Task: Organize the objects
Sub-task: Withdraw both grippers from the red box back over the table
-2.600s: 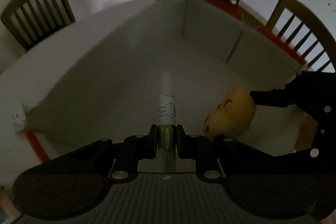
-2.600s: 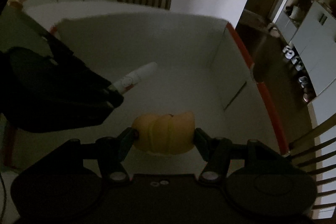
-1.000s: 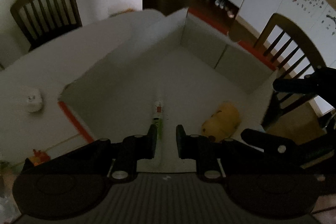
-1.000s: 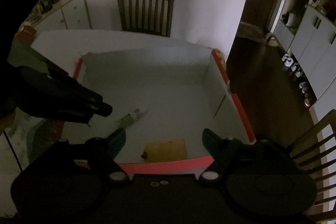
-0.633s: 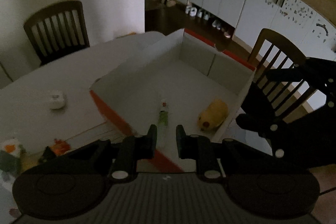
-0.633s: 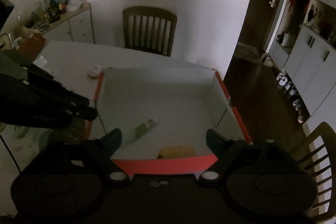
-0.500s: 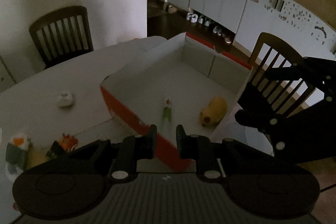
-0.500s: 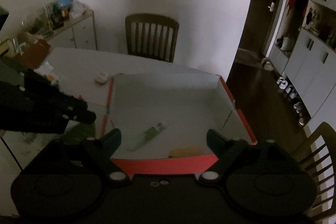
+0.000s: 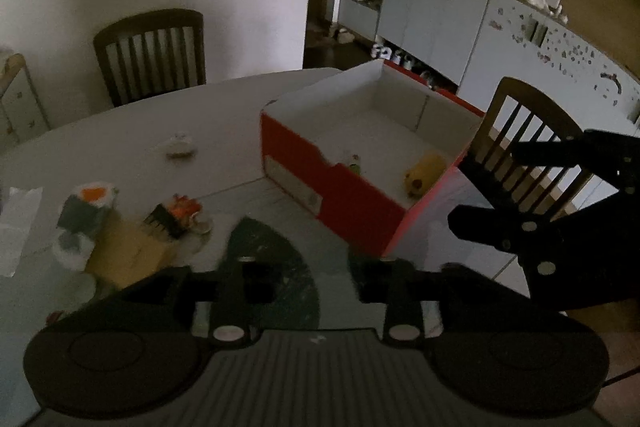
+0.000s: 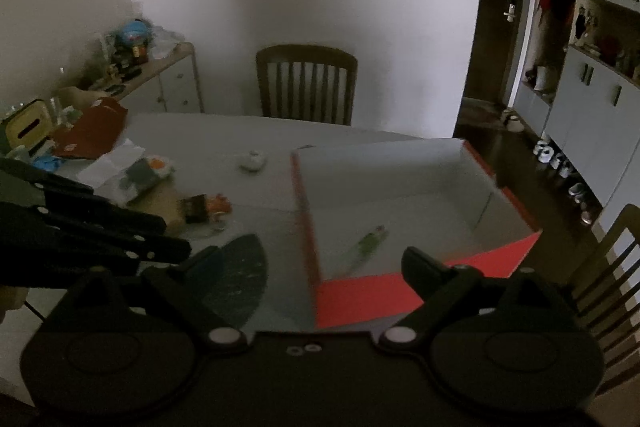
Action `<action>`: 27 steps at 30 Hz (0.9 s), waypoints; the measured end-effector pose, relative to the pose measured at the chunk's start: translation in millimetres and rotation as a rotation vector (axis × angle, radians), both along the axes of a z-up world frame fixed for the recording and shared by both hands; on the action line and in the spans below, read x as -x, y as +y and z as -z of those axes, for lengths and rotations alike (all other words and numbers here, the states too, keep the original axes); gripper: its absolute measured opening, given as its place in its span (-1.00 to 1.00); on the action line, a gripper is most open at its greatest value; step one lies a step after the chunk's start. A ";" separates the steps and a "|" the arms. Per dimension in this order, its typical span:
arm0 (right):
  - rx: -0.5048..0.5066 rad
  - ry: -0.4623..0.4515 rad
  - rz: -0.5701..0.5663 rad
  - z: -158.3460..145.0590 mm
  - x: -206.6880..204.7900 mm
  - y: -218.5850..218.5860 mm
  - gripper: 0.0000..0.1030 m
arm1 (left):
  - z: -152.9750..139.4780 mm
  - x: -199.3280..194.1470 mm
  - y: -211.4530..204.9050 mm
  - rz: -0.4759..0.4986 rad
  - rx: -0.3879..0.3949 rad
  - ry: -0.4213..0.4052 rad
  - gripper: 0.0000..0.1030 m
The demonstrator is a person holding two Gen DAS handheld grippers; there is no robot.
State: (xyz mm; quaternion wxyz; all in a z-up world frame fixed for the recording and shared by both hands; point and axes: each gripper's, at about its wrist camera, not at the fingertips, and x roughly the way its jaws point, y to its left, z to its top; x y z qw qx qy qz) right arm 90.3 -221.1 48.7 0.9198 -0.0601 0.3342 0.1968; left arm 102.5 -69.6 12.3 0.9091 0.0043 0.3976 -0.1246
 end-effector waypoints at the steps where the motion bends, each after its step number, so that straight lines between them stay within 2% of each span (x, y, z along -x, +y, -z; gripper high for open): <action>1: -0.005 0.003 0.000 0.4 4.6 5.3 0.88 | 0.0 5.8 5.0 -0.004 0.005 -0.011 0.21; 3: -0.018 0.015 0.002 1.0 11.7 14.4 0.88 | -0.6 18.5 18.8 -0.018 0.007 -0.036 0.34; 9: -0.022 0.013 0.001 5.2 32.4 43.5 0.96 | 1.0 39.4 57.6 -0.049 0.009 -0.052 0.35; 13: -0.018 0.009 -0.003 8.6 43.3 64.1 0.99 | 2.1 49.0 84.4 -0.079 0.010 -0.073 0.54; 16: -0.021 0.020 0.000 12.0 47.4 78.7 0.99 | 4.0 53.7 103.9 -0.093 0.016 -0.083 0.57; 27: -0.009 0.051 -0.054 31.5 53.9 133.3 0.99 | 33.7 51.9 175.4 -0.172 0.047 -0.035 0.71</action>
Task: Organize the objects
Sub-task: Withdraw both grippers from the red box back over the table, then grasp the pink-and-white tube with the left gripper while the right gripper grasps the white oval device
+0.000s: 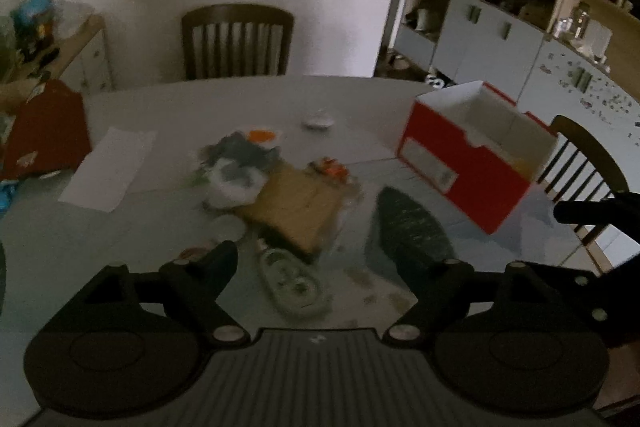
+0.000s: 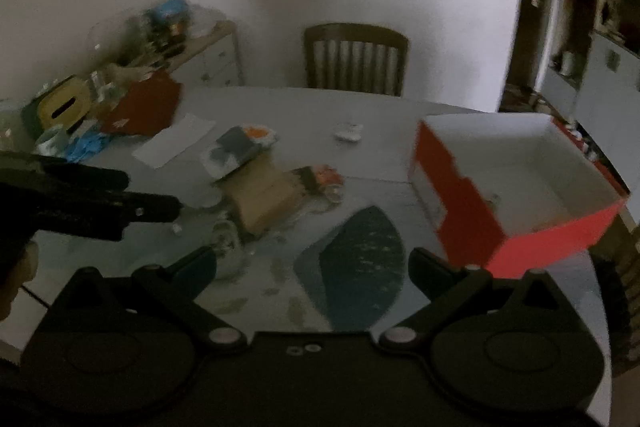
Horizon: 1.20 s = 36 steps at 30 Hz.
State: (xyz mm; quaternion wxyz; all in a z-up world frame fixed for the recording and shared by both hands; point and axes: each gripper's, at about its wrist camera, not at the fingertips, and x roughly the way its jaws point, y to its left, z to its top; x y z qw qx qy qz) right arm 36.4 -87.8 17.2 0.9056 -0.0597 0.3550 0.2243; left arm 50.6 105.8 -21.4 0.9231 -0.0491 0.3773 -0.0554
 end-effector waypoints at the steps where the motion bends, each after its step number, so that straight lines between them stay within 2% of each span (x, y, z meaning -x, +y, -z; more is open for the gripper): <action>1: 0.010 -0.009 -0.018 2.1 1.1 6.1 0.99 | 3.9 -0.8 6.2 -0.011 0.005 0.004 0.77; 4: 0.040 -0.018 -0.064 9.0 2.3 25.9 0.99 | 15.8 -2.9 25.5 -0.034 0.023 0.012 1.00; 12: 0.069 0.038 -0.116 32.6 -10.0 61.7 0.99 | 59.4 -14.2 62.8 -0.063 0.021 0.058 1.00; 19: 0.110 0.068 -0.144 59.7 -23.1 85.1 0.97 | 94.5 -30.3 85.2 -0.047 0.010 0.093 1.00; 27: 0.167 0.117 -0.192 89.6 -34.1 111.1 0.87 | 110.8 -44.4 89.8 -0.037 -0.057 0.063 1.00; 36: 0.189 0.148 -0.201 110.2 -47.4 131.3 0.68 | 127.0 -59.3 87.5 0.016 -0.087 0.083 1.00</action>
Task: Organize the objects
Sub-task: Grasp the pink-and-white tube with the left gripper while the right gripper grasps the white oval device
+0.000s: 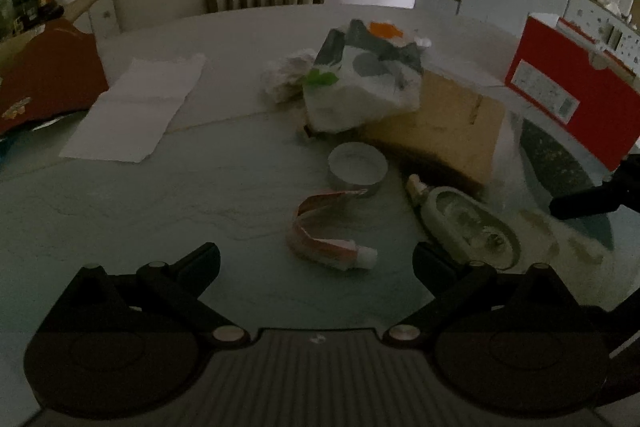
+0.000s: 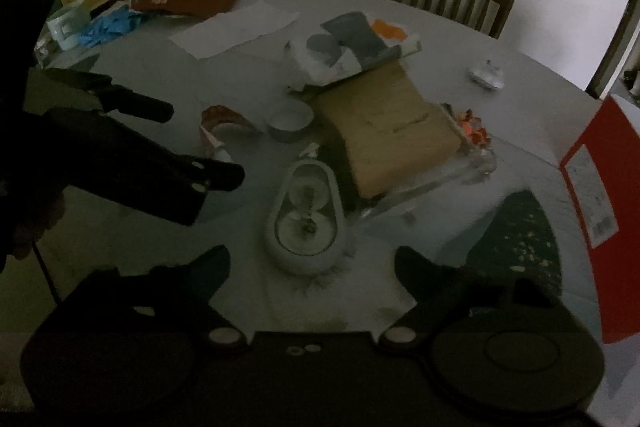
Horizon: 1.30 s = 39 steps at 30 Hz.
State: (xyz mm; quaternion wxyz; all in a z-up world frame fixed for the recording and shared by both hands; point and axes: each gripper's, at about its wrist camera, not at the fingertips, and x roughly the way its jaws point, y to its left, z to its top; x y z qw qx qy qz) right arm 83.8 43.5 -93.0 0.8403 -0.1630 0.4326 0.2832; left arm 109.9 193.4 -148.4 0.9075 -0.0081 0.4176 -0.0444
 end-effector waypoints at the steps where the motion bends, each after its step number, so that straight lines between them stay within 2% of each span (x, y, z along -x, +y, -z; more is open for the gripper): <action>1: 0.004 0.004 0.001 2.2 -1.8 1.4 0.64 | 1.2 -1.0 0.4 -0.001 0.001 -0.001 1.00; 4: 0.001 0.022 0.006 6.7 -5.9 3.4 0.52 | 3.3 -3.4 -0.7 0.009 -0.009 -0.008 1.00; 9: -0.027 0.043 0.025 8.1 -11.6 4.0 0.45 | 4.9 -3.5 -6.7 0.044 -0.053 -0.031 0.99; 15: -0.039 0.059 0.035 10.6 -17.1 5.7 0.30 | 5.7 -4.3 -8.5 0.058 -0.056 -0.033 0.97; 17: -0.040 0.060 0.034 11.1 -17.9 6.7 0.26 | 4.5 -4.5 -9.3 0.059 -0.062 -0.041 0.90; 19: -0.038 0.061 0.036 11.9 -18.9 8.1 0.24 | 4.3 -5.2 -9.5 0.061 -0.061 -0.039 0.66; 24: -0.041 0.065 0.043 12.9 -21.0 9.2 0.14 | 1.7 -3.9 -10.9 0.073 -0.061 -0.044 0.22; 26: -0.039 0.061 0.044 12.9 -21.0 9.3 0.00 | 0.4 -3.4 -12.3 0.081 -0.061 -0.045 0.06; 27: -0.038 0.062 0.043 12.8 -21.3 9.3 0.00 | -0.4 -3.2 -13.5 0.083 -0.063 -0.044 -0.04; 35: -0.063 0.081 0.035 8.0 -17.8 4.1 -0.01 | -4.1 1.5 -16.2 0.063 -0.047 -0.012 -0.05; 39: -0.100 0.104 0.025 3.0 -9.8 -6.5 -0.01 | -6.9 10.8 -15.3 0.047 0.005 0.013 -0.05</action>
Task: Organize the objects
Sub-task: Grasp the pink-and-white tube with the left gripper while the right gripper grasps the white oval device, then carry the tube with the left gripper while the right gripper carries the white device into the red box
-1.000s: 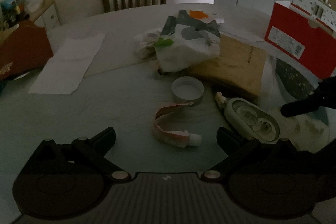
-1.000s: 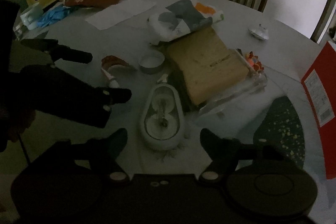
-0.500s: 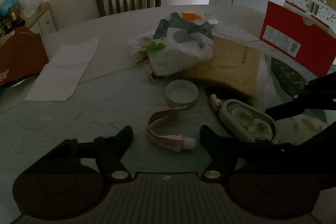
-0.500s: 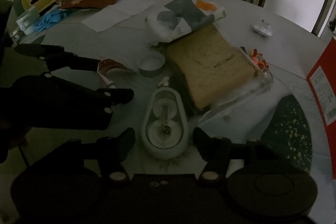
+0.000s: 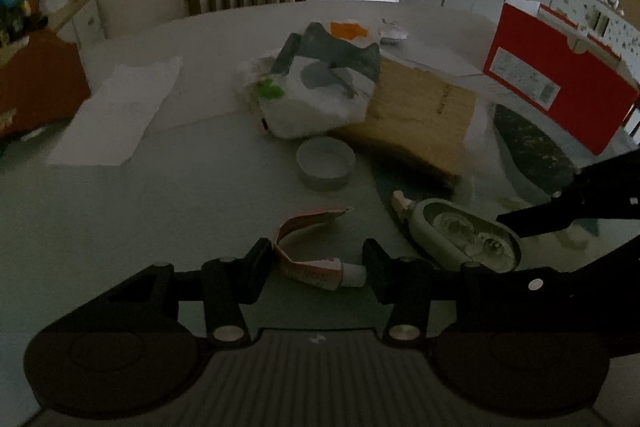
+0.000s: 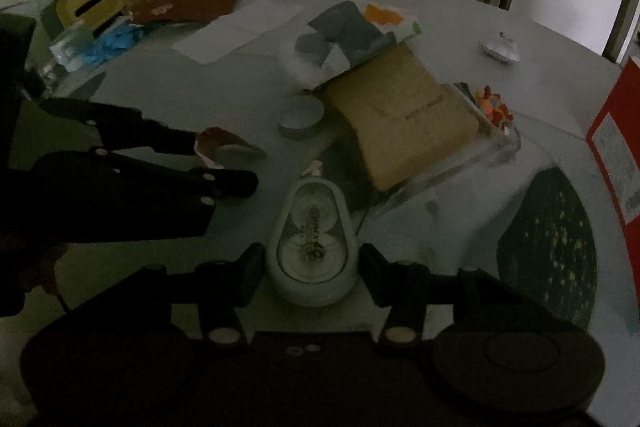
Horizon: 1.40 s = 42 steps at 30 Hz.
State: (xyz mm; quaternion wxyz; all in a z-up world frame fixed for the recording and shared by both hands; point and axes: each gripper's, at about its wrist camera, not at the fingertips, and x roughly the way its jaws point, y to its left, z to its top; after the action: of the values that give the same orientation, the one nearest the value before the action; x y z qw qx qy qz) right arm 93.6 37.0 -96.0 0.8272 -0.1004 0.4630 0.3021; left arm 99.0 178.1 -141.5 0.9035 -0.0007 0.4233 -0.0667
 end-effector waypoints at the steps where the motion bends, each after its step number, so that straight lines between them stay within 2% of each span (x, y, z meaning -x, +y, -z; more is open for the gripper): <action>1: -0.005 0.005 0.004 -0.9 1.5 -3.1 -0.01 | -0.2 2.5 -0.2 -0.002 0.009 0.004 -0.05; 11: -0.062 -0.014 0.045 -19.0 19.9 -42.0 -0.01 | -10.3 27.5 -6.9 -0.043 0.088 0.043 -0.06; 20: -0.124 -0.082 0.129 -47.1 30.9 -88.8 -0.01 | -40.9 39.7 -32.8 -0.042 0.130 0.022 -0.06; 29: -0.171 -0.164 0.185 -83.3 27.1 -140.2 -0.01 | -72.1 30.0 -83.8 0.012 0.145 -0.015 -0.06; 42: -0.177 -0.236 0.255 -119.6 -4.1 -226.4 -0.01 | -109.8 -13.2 -177.6 0.110 0.137 -0.065 -0.06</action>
State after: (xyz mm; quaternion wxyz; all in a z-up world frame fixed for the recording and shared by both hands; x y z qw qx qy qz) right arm 97.7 -189.3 23.7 0.9129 -0.0022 0.3435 0.2204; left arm 112.2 0.5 -31.7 0.9096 -0.0372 0.3876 -0.1451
